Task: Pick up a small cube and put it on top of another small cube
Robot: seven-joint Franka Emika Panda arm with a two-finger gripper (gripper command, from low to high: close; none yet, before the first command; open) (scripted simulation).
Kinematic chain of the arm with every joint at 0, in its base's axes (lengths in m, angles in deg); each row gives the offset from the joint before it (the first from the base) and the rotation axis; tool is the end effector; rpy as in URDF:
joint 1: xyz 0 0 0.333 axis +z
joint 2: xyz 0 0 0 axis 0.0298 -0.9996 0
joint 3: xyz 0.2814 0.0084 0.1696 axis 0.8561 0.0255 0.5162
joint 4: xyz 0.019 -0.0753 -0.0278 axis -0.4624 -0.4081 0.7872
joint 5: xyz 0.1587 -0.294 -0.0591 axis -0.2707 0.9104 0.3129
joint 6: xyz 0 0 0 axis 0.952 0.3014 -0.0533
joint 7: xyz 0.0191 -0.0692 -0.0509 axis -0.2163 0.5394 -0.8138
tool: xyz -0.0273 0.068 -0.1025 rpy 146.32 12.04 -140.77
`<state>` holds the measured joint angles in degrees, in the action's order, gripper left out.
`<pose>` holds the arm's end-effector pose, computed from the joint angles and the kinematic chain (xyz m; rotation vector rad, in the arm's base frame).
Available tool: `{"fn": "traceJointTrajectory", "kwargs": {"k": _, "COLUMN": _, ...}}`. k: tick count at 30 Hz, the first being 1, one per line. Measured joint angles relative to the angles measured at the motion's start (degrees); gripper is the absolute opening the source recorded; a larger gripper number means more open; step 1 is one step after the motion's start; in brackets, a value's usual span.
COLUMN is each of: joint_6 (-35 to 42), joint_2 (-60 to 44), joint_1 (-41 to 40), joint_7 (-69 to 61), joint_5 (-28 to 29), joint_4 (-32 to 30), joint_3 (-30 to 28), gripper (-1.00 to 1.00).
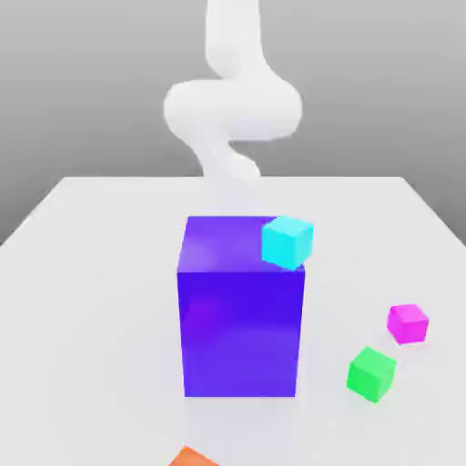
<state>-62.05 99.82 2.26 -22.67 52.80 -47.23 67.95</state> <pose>0.3286 0.0320 0.6601 -2.5850 0.8371 -0.9493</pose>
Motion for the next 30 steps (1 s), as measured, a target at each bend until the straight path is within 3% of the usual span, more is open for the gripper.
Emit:
{"fn": "traceJointTrajectory", "kwargs": {"k": 15, "joint_6": -19.8, "joint_2": -31.7, "joint_1": 23.4, "joint_7": -30.3, "joint_5": 0.6, "joint_4": -17.2, "joint_3": 9.6, "gripper": 0.0}}
{"fn": "traceJointTrajectory", "kwargs": {"k": 21, "joint_6": -27.7, "joint_2": -44.4, "joint_1": 31.1, "joint_7": -39.3, "joint_5": 4.1, "joint_4": -23.5, "joint_3": 14.4, "gripper": 0.0}}
{"fn": "traceJointTrajectory", "kwargs": {"k": 27, "joint_6": -37.2, "joint_2": -56.9, "joint_1": 38.1, "joint_7": -33.8, "joint_5": 13.1, "joint_4": -21.9, "joint_3": 5.9, "gripper": 0.0}}
{"fn": "traceJointTrajectory", "kwargs": {"k": 28, "joint_6": -38.5, "joint_2": -58.5, "joint_1": 39.4, "joint_7": -33.2, "joint_5": 13.9, "joint_4": -21.5, "joint_3": 4.4, "gripper": -1.0}}
{"fn": "traceJointTrajectory", "kwargs": {"k": 30, "joint_6": -38.5, "joint_2": -58.5, "joint_1": 39.4, "joint_7": -33.2, "joint_5": 13.9, "joint_4": -21.5, "joint_3": 4.4, "gripper": -1.0}}
